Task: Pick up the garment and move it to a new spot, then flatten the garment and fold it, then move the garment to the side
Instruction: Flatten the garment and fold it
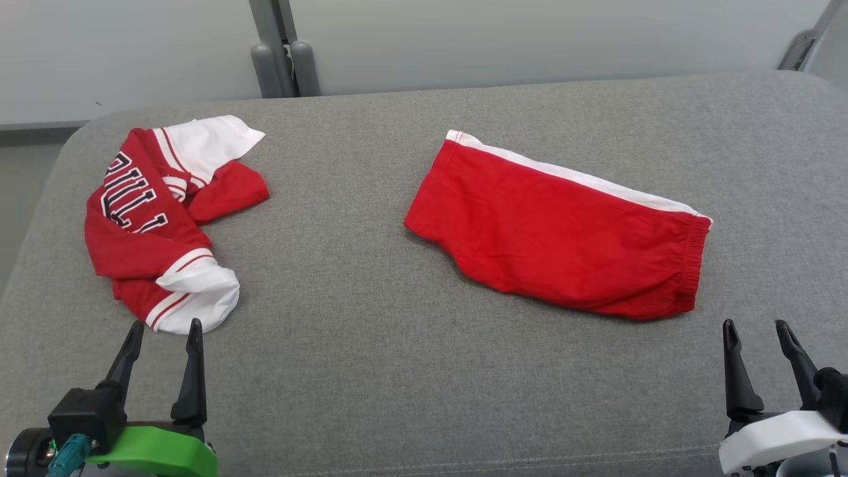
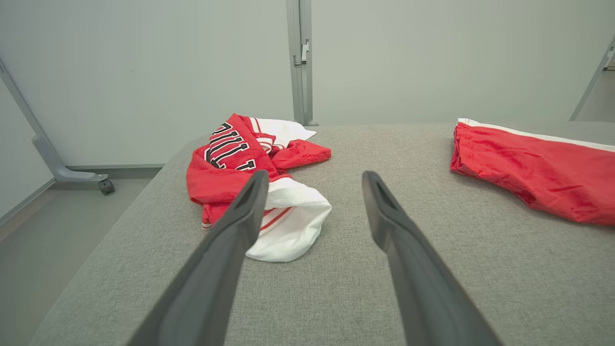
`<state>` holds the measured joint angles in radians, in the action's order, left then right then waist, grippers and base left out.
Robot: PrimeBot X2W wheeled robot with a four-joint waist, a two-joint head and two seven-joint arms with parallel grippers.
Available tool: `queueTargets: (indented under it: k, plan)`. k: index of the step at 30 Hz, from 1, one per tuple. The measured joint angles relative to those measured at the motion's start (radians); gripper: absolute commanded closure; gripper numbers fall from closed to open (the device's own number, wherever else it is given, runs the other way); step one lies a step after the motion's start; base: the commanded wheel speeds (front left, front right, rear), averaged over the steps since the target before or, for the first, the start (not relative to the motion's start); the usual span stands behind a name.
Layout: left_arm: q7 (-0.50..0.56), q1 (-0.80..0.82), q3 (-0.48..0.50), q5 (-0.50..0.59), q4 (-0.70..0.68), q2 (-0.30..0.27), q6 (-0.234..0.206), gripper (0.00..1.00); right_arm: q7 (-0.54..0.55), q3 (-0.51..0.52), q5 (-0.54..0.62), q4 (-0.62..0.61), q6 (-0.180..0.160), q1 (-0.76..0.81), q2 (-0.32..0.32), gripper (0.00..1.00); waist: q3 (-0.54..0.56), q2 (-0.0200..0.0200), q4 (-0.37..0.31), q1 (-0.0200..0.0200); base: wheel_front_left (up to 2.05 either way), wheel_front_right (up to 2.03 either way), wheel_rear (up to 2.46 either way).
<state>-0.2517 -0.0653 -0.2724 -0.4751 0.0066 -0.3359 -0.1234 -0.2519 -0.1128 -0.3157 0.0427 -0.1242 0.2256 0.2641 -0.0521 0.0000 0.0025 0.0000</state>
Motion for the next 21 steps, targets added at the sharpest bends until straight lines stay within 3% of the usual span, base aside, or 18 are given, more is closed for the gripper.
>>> queueTargets:
  k: [7, 17, 21]
  plan:
    - [0.000, -0.027, 0.012, 0.014, -0.045, 0.011, 0.000, 0.00, 0.000, 0.029, -0.069, 0.001, -0.001, -0.002, -0.073, 0.00, -0.016, 0.0000, -0.034, 0.0000, 0.00, 0.00, 0.00]
    - [0.000, -0.041, -0.005, 0.031, -0.104, 0.026, 0.000, 0.00, 0.016, 0.073, -0.363, 0.035, 0.057, -0.090, -0.233, 0.00, -0.080, 0.0000, -0.047, 0.0000, 0.00, 0.00, 0.00]
    - [0.000, -0.039, -0.015, 0.053, -0.130, 0.026, 0.000, 0.00, 0.066, 0.117, -0.487, 0.079, 0.066, -0.139, -0.231, 0.00, -0.122, 0.0000, -0.042, 0.0000, 0.00, 0.00, 0.00]
